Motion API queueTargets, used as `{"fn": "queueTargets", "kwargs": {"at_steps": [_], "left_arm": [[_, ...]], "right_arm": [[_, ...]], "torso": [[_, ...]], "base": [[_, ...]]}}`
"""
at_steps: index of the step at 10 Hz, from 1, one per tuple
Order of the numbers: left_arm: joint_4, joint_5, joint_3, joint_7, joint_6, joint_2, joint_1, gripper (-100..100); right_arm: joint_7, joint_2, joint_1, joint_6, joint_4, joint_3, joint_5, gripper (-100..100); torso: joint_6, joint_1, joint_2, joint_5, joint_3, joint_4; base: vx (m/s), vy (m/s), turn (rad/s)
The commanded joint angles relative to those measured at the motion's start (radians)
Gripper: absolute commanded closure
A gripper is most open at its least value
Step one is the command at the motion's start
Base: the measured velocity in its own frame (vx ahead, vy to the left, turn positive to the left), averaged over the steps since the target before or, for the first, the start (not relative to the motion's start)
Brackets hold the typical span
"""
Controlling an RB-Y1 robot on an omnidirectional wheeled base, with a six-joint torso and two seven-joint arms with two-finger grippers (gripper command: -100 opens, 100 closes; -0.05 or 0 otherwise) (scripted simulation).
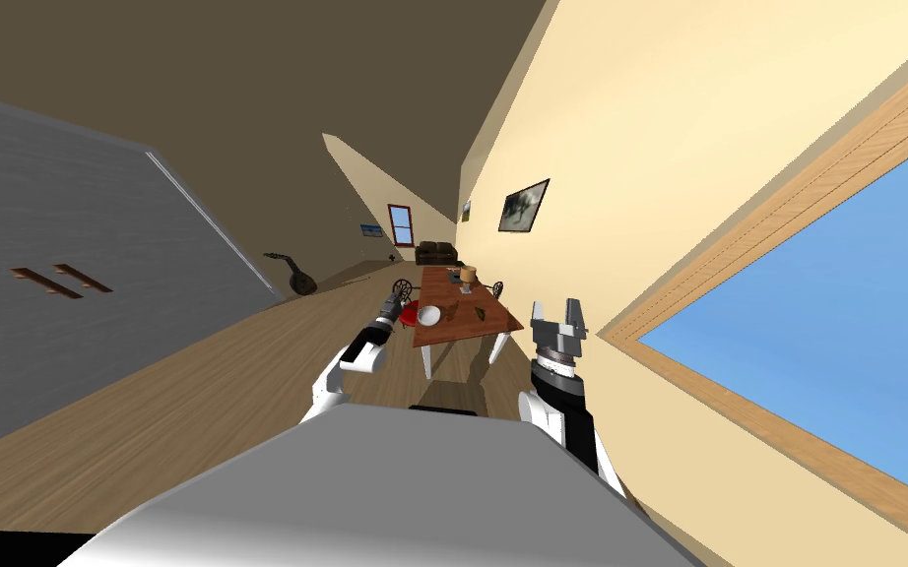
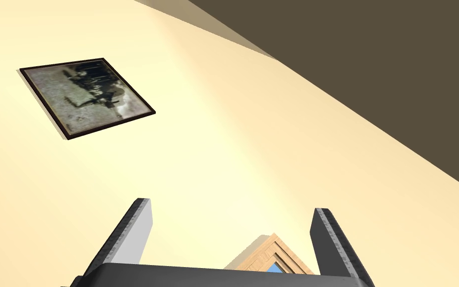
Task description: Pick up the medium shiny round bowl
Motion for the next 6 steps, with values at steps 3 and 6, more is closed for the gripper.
{"fn": "queueTargets", "kwargs": {"at_steps": [3, 6], "left_arm": [[0.054, 0.013, -0.007, -0.012, 0.106, 0.007, -0.050, -100], [0.093, 0.023, -0.011, -0.018, 0.172, 0.016, -0.084, -100]], "right_arm": [[0.000, 0.000, 0.000, 0.000, 0.000, 0.000, 0.000, 0], [0.000, 0.000, 0.000, 0.000, 0.000, 0.000, 0.000, 0]], "torso": [[0.000, 0.000, 0.000, 0.000, 0.000, 0.000], [0.000, 0.000, -0.001, 0.000, -0.001, 0.000]], "base": [[-0.024, -0.019, 0.008], [-0.012, -0.017, 0.004]]}}
